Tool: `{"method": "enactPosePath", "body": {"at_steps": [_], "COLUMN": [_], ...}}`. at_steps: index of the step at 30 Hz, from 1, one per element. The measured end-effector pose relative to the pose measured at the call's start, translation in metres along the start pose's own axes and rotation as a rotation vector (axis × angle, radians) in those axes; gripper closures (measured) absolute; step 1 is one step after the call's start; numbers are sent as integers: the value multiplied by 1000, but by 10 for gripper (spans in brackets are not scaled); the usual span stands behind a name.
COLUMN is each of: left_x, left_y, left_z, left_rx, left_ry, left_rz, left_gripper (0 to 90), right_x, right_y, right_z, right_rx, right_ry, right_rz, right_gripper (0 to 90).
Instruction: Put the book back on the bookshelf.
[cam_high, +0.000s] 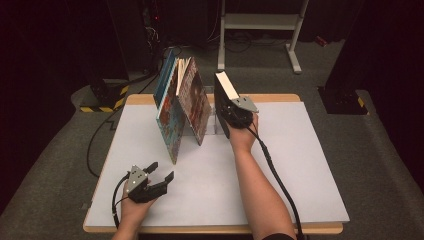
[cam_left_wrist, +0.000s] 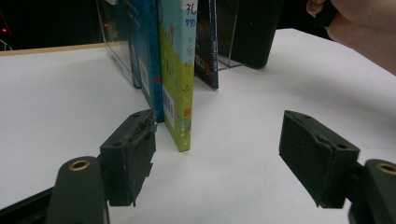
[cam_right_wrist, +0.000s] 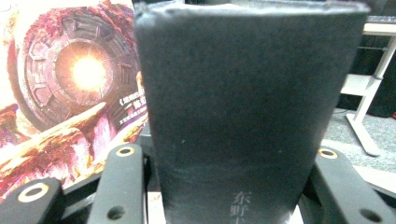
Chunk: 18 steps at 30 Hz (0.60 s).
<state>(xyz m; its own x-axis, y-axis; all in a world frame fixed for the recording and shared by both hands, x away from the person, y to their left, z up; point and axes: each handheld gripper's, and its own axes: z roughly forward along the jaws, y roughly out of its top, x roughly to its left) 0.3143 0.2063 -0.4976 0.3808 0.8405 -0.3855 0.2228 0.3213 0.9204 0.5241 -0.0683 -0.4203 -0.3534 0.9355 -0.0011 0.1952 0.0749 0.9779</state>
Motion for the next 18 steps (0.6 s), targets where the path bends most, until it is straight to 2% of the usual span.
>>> {"method": "enactPosePath", "body": {"at_steps": [12, 18], "left_x": [0, -1], "left_y": [0, 0], "left_z": [0, 1], "left_rx": [4, 6], "left_ry": [2, 3], "left_rz": [9, 12], "left_gripper": [273, 273], "right_x": [-4, -6], "right_y": [1, -4], "right_z": [-13, -26], "right_rx": [-22, -7], "right_ry": [41, 60], "right_rz": [13, -6], "right_gripper": [427, 413]}}
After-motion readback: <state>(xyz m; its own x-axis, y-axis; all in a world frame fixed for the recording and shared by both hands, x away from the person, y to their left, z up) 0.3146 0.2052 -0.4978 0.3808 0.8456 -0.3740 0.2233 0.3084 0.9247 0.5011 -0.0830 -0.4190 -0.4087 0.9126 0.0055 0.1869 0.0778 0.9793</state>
